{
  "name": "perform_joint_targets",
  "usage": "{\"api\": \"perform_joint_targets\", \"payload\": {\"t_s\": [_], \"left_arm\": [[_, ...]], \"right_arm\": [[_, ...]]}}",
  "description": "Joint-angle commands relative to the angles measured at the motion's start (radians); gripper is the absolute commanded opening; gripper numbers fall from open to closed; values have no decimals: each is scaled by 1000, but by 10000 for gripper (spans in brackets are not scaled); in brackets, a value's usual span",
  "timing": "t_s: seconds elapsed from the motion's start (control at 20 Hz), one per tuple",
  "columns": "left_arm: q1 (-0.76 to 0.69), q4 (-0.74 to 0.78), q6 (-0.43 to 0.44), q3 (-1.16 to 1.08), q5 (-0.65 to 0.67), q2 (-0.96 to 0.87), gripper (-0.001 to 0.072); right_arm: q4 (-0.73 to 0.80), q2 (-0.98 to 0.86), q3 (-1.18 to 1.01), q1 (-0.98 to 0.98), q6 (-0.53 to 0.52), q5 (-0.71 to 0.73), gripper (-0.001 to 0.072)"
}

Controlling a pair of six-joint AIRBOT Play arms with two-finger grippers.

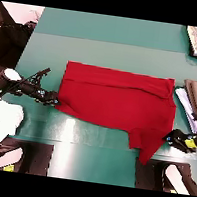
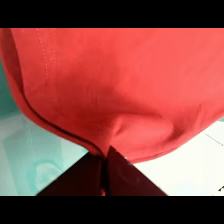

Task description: Fold the shirts.

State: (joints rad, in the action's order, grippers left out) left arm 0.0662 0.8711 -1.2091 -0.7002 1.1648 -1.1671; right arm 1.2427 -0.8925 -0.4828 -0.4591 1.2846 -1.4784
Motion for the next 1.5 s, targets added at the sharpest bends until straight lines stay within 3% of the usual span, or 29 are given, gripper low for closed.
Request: {"api": "perform_joint_targets", "payload": {"t_s": [0.0,0.1,0.15,0.2,0.3,0.45,0.65,0.8,0.95,1.15,1.45], "left_arm": [[0,-2,9,-2,-5,1,26],[0,-2,13,-2,-5,1,26],[0,-2,13,-2,-5,1,26],[0,-1,13,-2,-5,1,26],[0,0,14,-2,-5,1,25],[0,14,14,-2,4,1,25],[0,113,-9,-2,54,95,24],[0,253,-47,14,208,264,24],[0,270,-77,31,370,405,25],[0,214,-110,9,264,442,25],[0,192,-100,-123,29,238,25]], "right_arm": [[6,31,71,81,52,77,503],[7,10,84,148,79,103,501],[6,-13,84,182,89,114,474],[7,-31,82,212,93,119,387],[6,-58,63,266,95,134,351],[10,-45,14,319,95,137,19],[76,60,-97,327,95,15,17],[176,167,-179,327,95,-81,17],[163,251,-241,327,95,-119,16],[147,214,-326,327,95,-71,17],[85,-101,-535,392,48,105,16]]}}
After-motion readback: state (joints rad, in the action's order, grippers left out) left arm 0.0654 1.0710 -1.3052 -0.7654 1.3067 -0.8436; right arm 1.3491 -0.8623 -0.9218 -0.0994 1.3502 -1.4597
